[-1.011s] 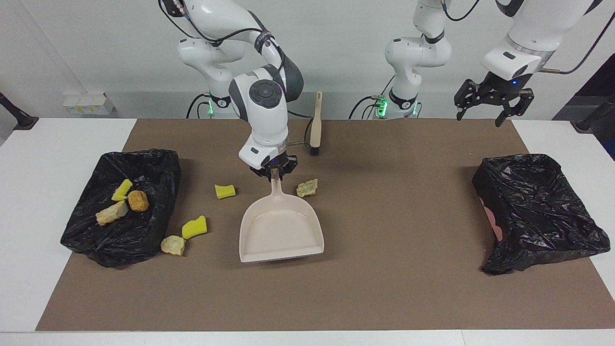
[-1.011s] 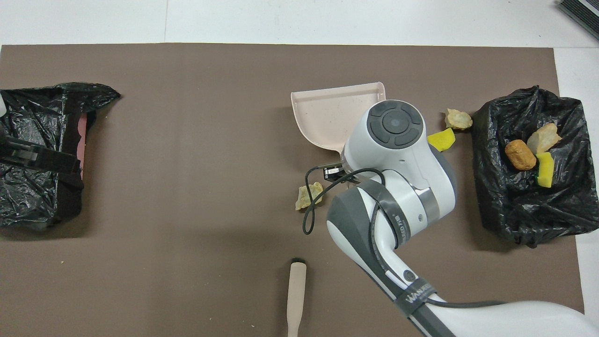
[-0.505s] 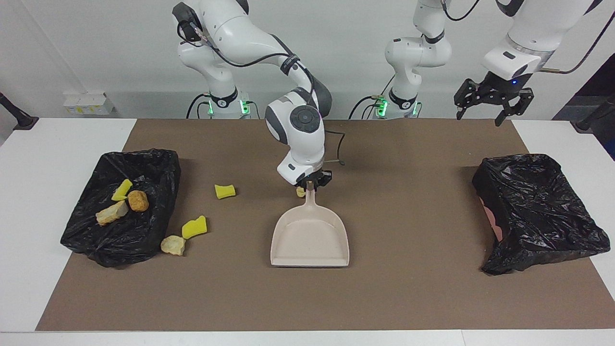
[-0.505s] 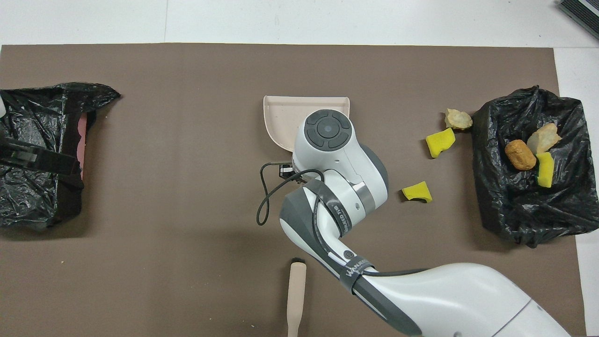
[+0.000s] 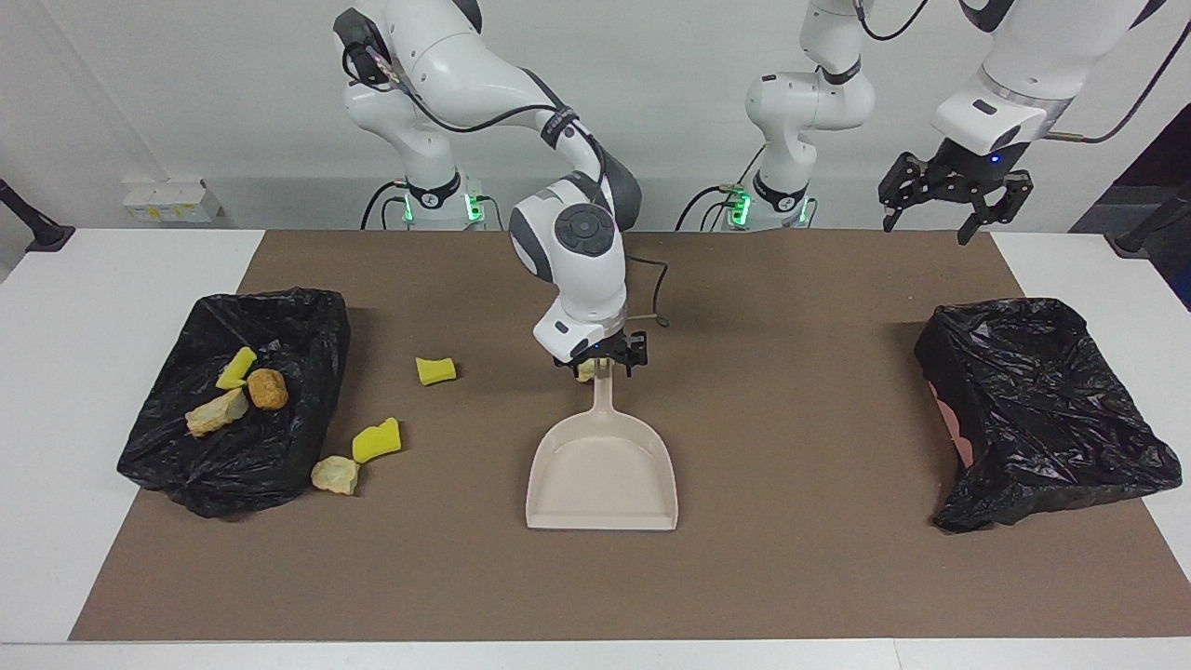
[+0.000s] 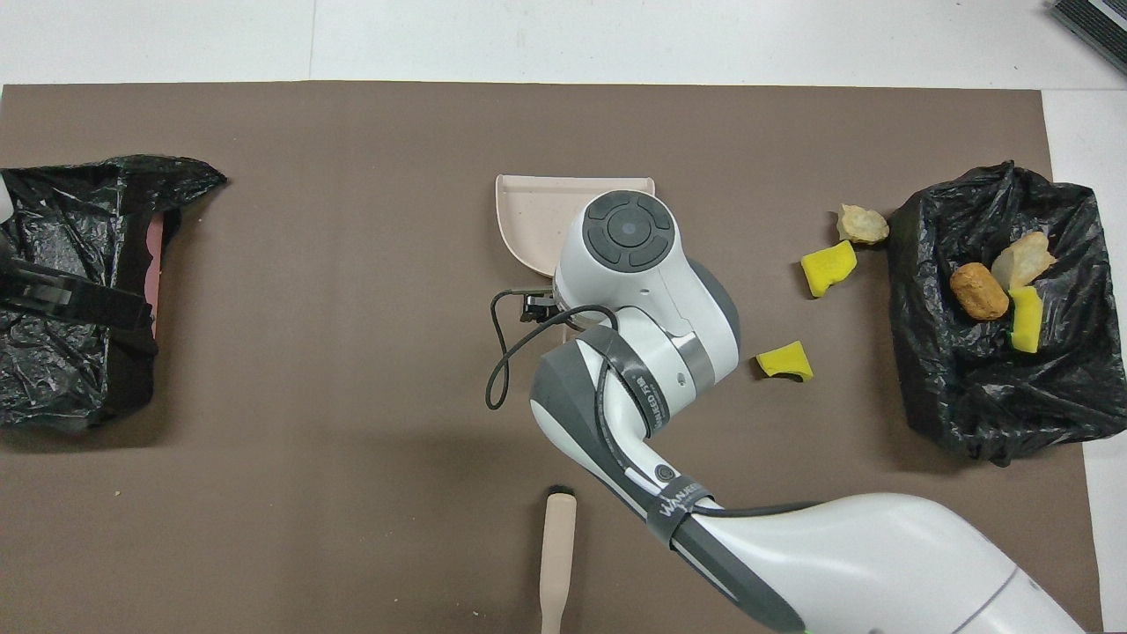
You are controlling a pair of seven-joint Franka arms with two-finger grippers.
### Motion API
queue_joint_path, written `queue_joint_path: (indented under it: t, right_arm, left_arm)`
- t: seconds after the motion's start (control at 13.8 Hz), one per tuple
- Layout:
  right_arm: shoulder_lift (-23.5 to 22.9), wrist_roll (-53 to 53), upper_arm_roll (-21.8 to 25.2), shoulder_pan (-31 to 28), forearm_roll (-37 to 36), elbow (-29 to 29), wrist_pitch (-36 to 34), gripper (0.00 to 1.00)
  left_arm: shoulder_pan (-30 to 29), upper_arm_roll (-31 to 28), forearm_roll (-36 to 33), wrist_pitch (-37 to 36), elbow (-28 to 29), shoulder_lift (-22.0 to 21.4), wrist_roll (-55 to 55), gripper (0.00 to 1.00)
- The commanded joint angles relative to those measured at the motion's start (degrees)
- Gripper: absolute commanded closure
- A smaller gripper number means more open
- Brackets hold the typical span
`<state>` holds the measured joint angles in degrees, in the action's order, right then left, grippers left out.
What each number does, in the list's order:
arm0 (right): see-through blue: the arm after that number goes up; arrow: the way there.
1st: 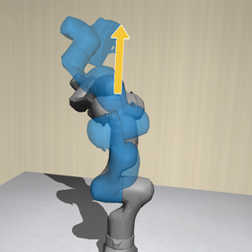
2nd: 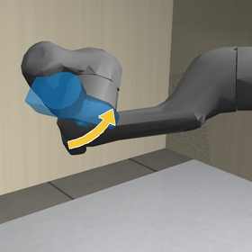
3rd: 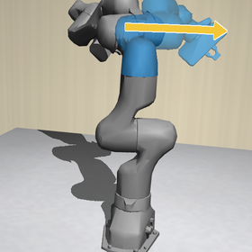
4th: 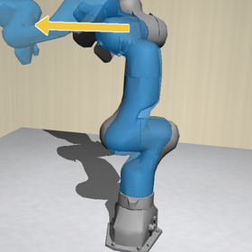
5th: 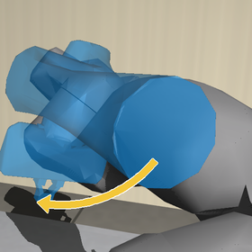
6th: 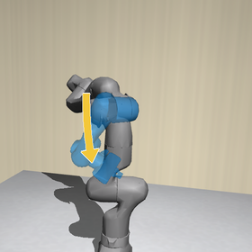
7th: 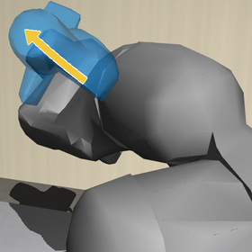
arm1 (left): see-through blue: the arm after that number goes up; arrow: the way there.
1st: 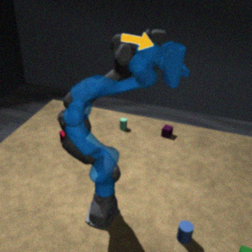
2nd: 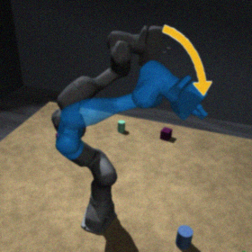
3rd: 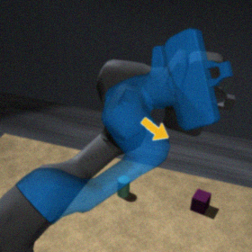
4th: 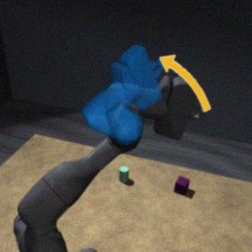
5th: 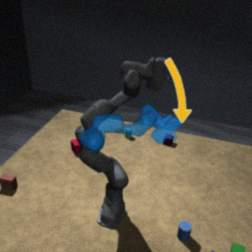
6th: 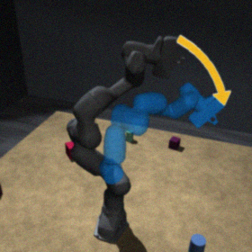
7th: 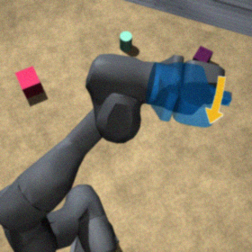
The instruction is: Sweep and dump trash in bin
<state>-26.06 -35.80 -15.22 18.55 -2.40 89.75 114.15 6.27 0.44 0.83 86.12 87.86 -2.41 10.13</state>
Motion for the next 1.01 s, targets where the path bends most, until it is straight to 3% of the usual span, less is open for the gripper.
queue_joint_path:
  t: [0.0,0.36,0.58,0.94]
  right_arm:
    - [7.0,0.8,-0.3,0.2,2.5,4.7,-5.1,0.0]
    - [17.1,-4.7,-0.3,4.4,10.5,17.8,-5.2,0.0]
    - [21.8,-9.3,-0.3,8.9,12.9,24.0,-4.2,0.0]
    - [31.0,-12.7,-0.3,15.7,17.3,37.3,2.1,0.0]
  left_arm:
    - [-0.5,0.4,-0.5,-1.2,-0.4,-0.4,-0.1,0.0]
    - [1.6,0.6,-0.4,2.1,0.3,-0.3,-0.1,0.0]
    - [6.5,0.5,-0.4,6.3,1.9,1.2,-1.8,0.0]
    - [16.5,0.6,-0.4,20.4,7.8,5.7,-20.7,0.0]
